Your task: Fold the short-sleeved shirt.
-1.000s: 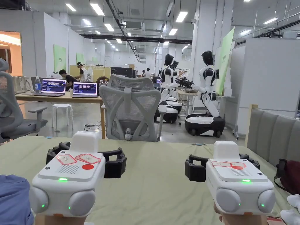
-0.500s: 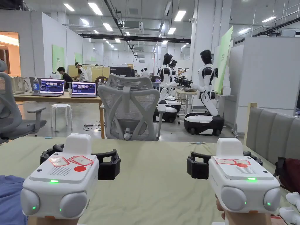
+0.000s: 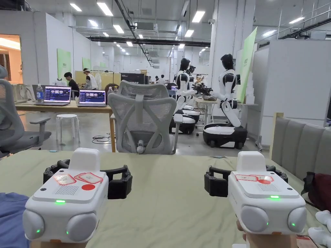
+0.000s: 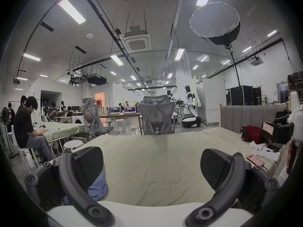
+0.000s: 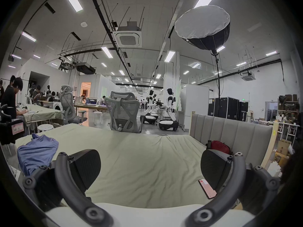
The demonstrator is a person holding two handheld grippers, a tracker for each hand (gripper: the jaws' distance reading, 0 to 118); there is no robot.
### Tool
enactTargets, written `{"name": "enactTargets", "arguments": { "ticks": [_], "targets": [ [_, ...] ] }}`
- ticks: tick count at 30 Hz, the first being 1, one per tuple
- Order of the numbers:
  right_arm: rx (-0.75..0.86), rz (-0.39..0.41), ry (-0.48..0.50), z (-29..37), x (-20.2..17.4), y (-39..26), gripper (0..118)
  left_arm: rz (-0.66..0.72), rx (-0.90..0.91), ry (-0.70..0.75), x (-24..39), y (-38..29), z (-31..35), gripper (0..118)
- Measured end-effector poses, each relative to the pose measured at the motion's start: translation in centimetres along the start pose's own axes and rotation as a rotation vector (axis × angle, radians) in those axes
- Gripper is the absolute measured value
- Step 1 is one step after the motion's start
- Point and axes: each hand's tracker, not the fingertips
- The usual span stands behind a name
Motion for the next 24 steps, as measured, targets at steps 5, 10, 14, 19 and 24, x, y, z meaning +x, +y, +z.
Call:
{"name": "enactTargets", "arguments": {
  "ticks": [5, 10, 14, 19, 24],
  "targets": [
    [0.007, -0.001, -0.005, -0.04, -0.04, -0.03, 118, 0.012, 0.014, 0.002, -0.18, -0.02, 0.27, 118],
    [0.0, -0.009, -0.006, -0.26, -0.23, -0.01, 118, 0.001, 0.022, 0.005, -0.07, 0.15, 0.44, 118],
    [-0.007, 0.013, -0.018, -0.27, -0.49, -0.17, 118, -0.004, 0.031, 0.0, 0.08, 0.24, 0.57, 118],
    [-0.013, 0.0, 0.008, -0.54, -0.43, -0.47, 118, 0.008, 0.032, -0.014, 0.14, 0.17, 0.63, 118],
    [-0.012, 0.017, -0.013, -0.13, -0.42, -0.35, 118, -0.005, 0.029, -0.013, 0.31, 0.06, 0.68, 118]
  ]
}}
